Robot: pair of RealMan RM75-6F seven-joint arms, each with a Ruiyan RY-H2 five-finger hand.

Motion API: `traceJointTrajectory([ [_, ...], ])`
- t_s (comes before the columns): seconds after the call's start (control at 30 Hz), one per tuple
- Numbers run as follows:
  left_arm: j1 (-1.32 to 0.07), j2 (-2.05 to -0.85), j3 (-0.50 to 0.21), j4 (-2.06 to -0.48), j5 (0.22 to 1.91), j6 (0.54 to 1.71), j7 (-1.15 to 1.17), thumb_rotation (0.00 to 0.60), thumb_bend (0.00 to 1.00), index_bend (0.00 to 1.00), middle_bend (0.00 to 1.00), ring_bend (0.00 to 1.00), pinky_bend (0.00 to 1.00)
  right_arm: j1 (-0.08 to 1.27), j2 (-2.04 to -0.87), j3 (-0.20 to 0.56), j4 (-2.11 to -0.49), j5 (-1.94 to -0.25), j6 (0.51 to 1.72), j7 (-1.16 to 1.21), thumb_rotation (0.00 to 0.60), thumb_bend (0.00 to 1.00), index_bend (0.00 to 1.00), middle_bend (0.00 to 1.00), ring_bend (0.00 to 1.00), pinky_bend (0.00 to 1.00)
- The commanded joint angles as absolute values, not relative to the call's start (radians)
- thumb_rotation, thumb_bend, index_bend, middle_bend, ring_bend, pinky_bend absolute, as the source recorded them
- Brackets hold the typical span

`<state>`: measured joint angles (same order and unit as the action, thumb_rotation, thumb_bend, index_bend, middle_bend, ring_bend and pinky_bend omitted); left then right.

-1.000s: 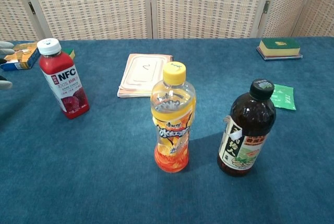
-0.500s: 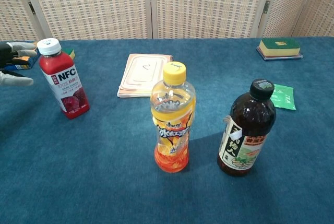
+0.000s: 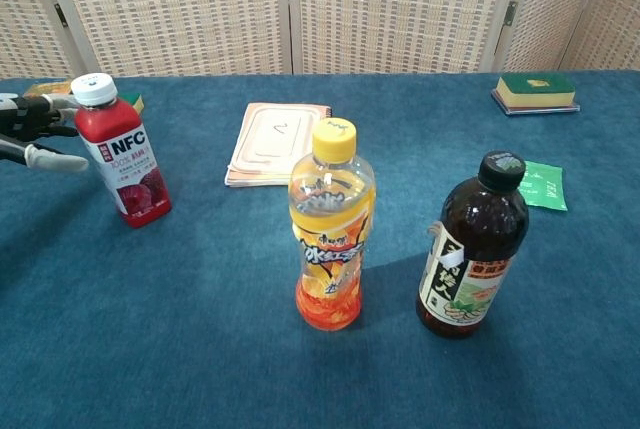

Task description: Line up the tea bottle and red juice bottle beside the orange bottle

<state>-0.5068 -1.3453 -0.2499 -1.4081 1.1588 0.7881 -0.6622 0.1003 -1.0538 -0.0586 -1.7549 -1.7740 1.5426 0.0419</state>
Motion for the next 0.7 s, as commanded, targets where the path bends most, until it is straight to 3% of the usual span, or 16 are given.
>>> traceJointTrajectory([
  [0.03,-0.512,-1.349,-0.253,-1.414,1.161,0.784,-0.663,0.600,0.10,0.02,0.00,0.00,0.19,0.100,-1.053,-0.058,-1.755,-1.775,1.543,0.043,0.600,0.00,0.16,0.29,0.24,0.46],
  [0.7,-0.566,-1.388,-0.270,-1.431,1.108,0.750,-0.598,0.600,0.10,0.06,0.00,0.02,0.19,0.094,-1.045,-0.054,-1.757,-1.781,1.550,0.057,0.600,0.00,0.17,0.29,0.24,0.46],
])
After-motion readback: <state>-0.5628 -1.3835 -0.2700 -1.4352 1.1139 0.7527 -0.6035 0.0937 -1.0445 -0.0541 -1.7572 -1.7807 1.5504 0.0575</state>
